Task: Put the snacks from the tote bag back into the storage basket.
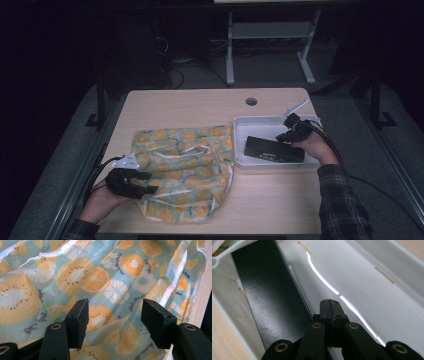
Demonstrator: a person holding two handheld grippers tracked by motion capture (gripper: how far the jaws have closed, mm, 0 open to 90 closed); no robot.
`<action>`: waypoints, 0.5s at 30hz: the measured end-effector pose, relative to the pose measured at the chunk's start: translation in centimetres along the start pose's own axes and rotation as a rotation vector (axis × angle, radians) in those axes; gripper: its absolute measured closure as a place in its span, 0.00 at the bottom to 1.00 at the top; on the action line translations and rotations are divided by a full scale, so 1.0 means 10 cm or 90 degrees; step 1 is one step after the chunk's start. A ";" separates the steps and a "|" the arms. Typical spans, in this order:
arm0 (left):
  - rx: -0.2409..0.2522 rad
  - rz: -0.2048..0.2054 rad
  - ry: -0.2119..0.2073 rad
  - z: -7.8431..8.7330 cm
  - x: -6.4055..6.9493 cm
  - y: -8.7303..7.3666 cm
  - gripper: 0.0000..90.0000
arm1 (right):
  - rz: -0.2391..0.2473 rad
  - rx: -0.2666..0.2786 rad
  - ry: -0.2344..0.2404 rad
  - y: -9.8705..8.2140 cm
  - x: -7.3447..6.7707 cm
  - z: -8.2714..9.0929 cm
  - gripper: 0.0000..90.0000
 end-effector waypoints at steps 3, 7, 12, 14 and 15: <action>0.000 -0.003 -0.001 0.00 0.00 0.00 0.43 | 0.004 -0.003 0.003 -0.02 -0.02 0.00 0.99; 0.000 0.000 -0.001 0.00 0.00 0.00 0.43 | 0.010 -0.012 0.010 -0.06 -0.07 0.01 0.99; 0.001 -0.002 -0.001 0.00 0.00 0.01 0.43 | 0.014 -0.020 0.013 -0.08 -0.09 0.02 0.99; 0.001 -0.001 -0.001 0.00 0.00 0.00 0.43 | 0.011 -0.020 0.015 -0.09 -0.10 0.03 0.99; 0.001 -0.001 -0.001 0.00 0.00 0.00 0.43 | 0.014 -0.020 0.014 -0.10 -0.09 0.03 0.99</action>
Point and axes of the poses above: each handheld gripper's, and its own axes: z roughly backward along the jaws, y roughly out of its top, x roughly to its right, the point moved 8 cm from there along -z, roughly forward along the jaws, and after that the axes turned 4 degrees about x, right-handed, at the moved point
